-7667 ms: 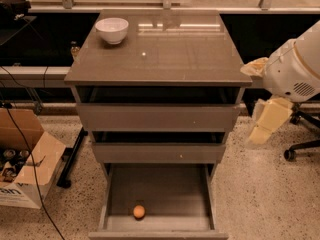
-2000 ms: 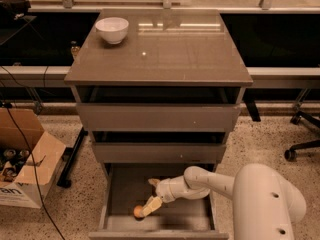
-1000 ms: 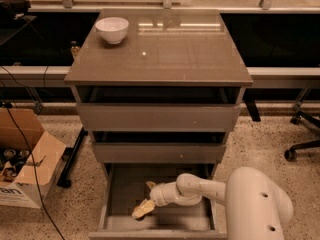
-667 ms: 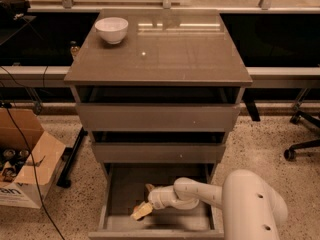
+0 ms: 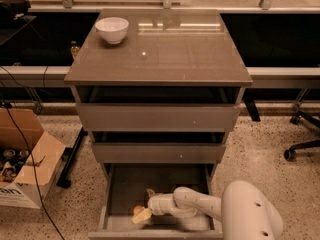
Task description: Pick orange from bottom drawer and place on counter
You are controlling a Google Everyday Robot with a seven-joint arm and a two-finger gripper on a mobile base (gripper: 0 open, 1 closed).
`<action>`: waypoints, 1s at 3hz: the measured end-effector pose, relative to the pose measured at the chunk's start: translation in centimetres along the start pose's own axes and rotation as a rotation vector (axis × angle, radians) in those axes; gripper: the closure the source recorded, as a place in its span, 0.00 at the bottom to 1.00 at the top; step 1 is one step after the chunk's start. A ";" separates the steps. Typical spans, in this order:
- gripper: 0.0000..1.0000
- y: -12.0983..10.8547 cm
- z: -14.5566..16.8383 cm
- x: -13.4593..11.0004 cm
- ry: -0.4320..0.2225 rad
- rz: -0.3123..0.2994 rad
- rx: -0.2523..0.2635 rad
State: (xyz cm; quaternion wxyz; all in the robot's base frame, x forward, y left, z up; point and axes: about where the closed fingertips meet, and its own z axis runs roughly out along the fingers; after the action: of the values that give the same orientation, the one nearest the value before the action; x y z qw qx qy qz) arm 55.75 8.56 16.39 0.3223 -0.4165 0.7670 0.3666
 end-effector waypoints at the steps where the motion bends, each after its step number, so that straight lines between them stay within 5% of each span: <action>1: 0.02 -0.3 1.1 1.9 -0.018 0.031 0.016; 3: 0.47 0.6 2.2 3.3 -0.025 0.057 -0.005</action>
Offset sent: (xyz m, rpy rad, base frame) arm -0.0104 0.0009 -0.0409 0.0325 0.0328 -0.0552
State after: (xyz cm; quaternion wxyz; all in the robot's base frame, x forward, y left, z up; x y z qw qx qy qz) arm 54.16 9.34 12.79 0.3203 -0.3905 0.7734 0.3830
